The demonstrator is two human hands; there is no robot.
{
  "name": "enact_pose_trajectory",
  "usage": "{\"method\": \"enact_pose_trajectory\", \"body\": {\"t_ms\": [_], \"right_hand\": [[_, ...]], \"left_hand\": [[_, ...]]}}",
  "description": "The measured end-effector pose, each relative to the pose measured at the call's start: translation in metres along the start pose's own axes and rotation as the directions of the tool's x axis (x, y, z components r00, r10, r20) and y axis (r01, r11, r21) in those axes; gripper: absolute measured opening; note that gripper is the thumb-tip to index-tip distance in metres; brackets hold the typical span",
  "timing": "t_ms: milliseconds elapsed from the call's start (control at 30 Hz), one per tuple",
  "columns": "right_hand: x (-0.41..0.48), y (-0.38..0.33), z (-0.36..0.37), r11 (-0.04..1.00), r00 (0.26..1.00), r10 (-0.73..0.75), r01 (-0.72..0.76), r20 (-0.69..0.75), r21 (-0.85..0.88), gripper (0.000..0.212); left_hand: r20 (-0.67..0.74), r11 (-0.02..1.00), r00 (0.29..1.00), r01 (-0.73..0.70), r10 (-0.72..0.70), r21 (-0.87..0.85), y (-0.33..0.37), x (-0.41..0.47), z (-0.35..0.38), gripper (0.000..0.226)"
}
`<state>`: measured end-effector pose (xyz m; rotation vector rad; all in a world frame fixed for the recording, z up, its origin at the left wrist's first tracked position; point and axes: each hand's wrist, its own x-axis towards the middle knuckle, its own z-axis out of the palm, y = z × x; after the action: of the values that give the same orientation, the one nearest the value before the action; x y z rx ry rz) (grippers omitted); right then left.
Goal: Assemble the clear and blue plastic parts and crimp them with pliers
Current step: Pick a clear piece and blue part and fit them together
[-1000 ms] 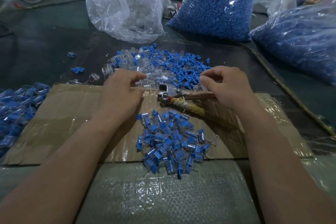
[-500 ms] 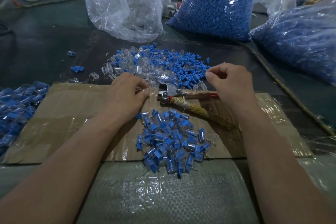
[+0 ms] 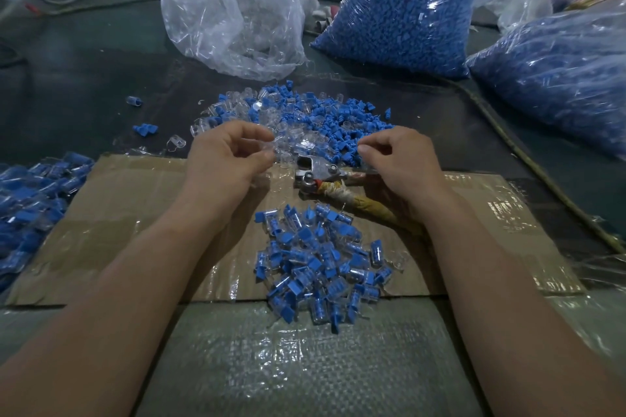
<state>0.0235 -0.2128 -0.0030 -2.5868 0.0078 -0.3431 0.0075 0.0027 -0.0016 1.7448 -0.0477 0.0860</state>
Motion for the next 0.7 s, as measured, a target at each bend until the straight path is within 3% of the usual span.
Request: {"method": "enact_pose_trajectory", "body": {"t_ms": [233, 500, 700], "right_hand": [[0.0063, -0.0019, 0.0055, 0.987, 0.981, 0.014, 0.017, 0.195, -0.159, 0.029], [0.0044, -0.0045, 0.0045, 0.999, 0.988, 0.041, -0.042, 0.148, 0.006, 0.015], [0.0032, -0.0066, 0.0084, 1.0, 0.995, 0.001, 0.0, 0.102, -0.008, 0.013]], "left_hand": [[0.04, 0.996, 0.998, 0.047, -0.044, -0.079, -0.0017, -0.0021, 0.0008, 0.018], [0.06, 0.999, 0.998, 0.018, -0.016, -0.032, 0.001, -0.0037, 0.0018, 0.019], [0.104, 0.968, 0.989, 0.124, -0.103, -0.218, 0.0045, -0.0058, 0.0012, 0.018]]}}
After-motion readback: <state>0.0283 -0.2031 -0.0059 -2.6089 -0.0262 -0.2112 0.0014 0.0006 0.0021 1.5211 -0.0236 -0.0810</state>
